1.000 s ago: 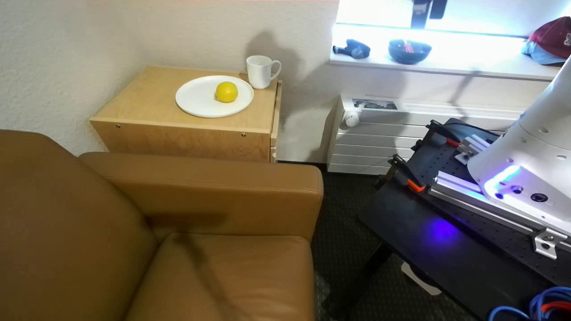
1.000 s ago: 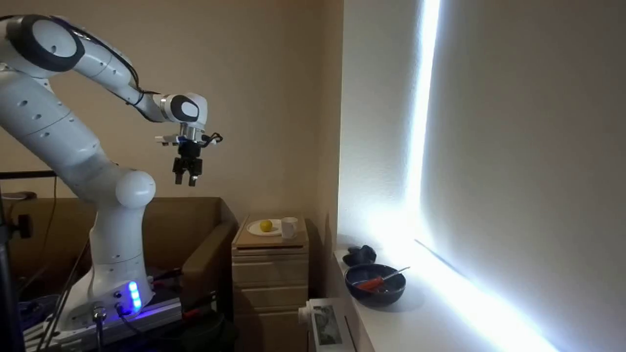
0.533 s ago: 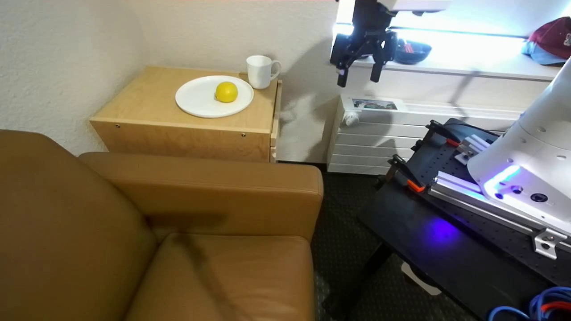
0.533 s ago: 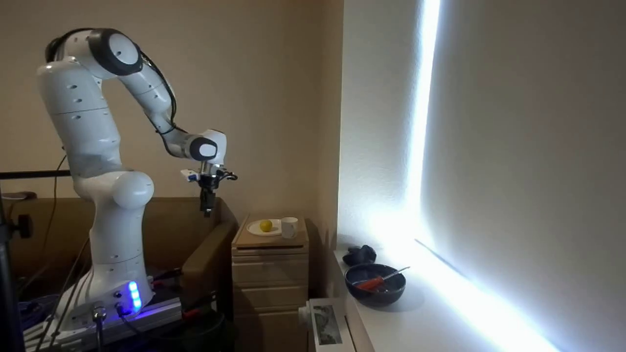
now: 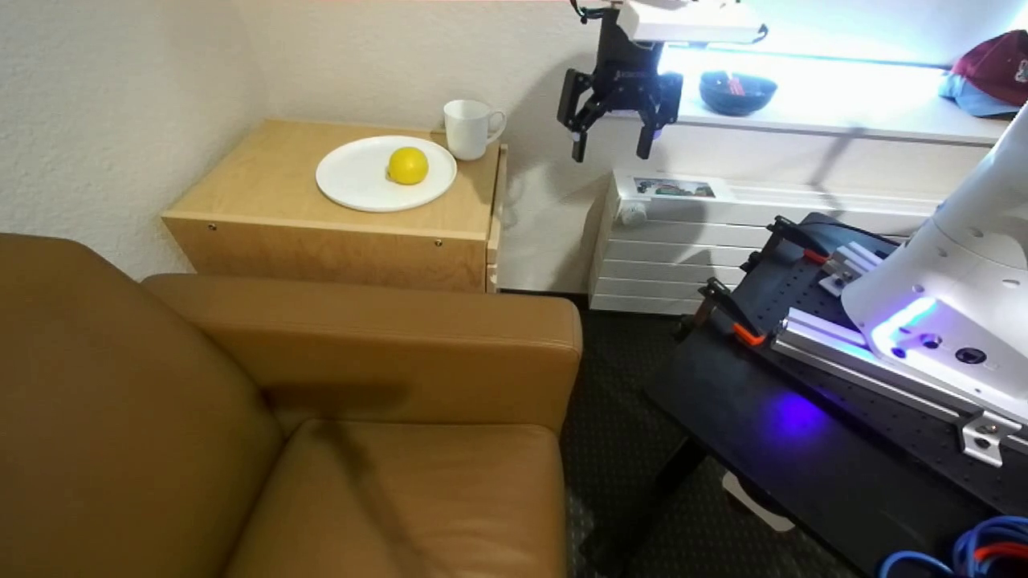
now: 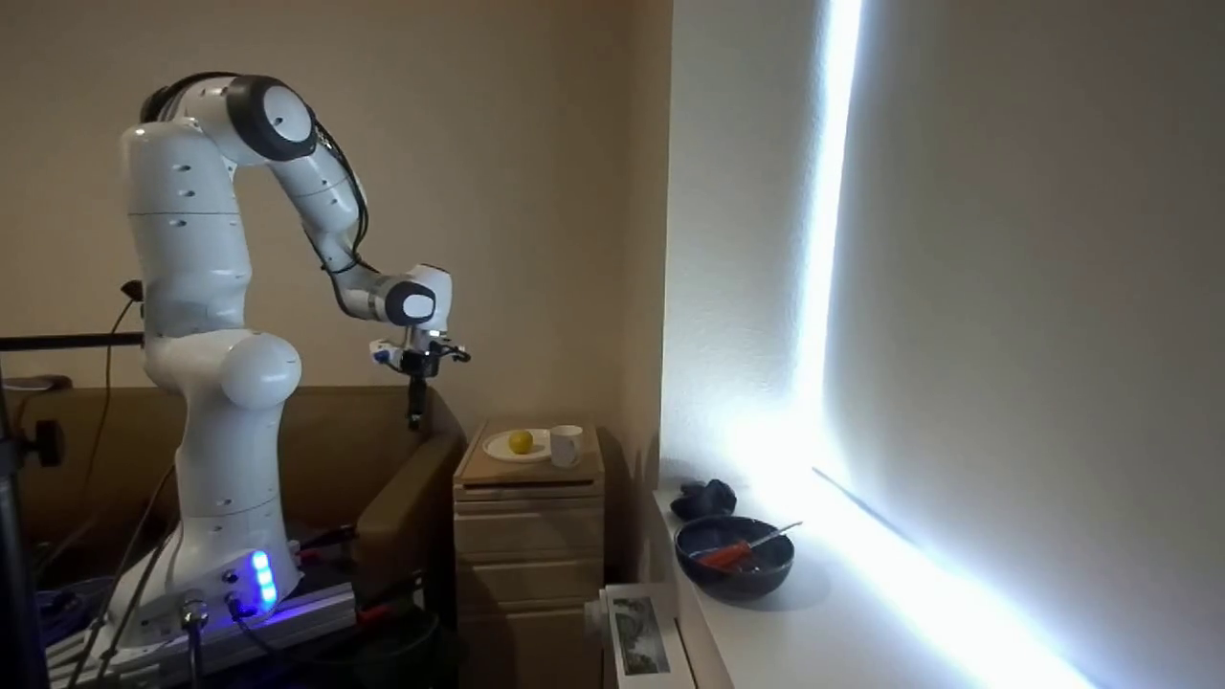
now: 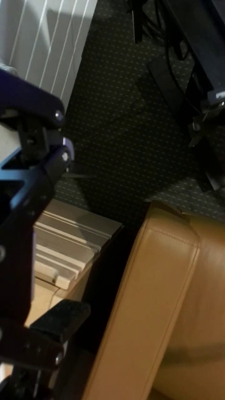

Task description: Slide the plate closer to the edge of the night stand

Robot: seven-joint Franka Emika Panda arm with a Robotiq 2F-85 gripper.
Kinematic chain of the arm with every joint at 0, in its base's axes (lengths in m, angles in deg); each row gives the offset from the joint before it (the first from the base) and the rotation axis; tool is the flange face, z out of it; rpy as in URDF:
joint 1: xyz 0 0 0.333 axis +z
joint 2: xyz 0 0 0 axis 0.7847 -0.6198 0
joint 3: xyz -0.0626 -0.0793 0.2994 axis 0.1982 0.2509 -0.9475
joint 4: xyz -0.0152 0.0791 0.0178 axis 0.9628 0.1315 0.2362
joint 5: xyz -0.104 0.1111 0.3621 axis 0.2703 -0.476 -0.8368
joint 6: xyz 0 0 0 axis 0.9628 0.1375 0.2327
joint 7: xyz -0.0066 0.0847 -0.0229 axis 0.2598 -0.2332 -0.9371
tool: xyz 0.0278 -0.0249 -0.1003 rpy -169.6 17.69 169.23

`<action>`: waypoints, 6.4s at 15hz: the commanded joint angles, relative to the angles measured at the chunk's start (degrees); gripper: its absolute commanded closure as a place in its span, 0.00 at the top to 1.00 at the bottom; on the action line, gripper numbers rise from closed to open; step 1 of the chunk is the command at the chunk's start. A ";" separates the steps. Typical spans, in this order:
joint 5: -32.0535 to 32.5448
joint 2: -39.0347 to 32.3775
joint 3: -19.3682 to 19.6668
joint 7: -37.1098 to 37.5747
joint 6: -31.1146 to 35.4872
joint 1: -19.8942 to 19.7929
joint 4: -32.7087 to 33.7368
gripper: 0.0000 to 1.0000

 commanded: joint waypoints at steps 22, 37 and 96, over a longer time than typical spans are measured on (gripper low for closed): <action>7.73 -41.25 18.66 50.43 39.82 20.39 27.94 1.00; 3.29 -46.03 14.21 49.06 20.60 16.52 42.81 1.00; 9.80 -48.28 14.03 59.94 -3.12 12.86 42.36 1.00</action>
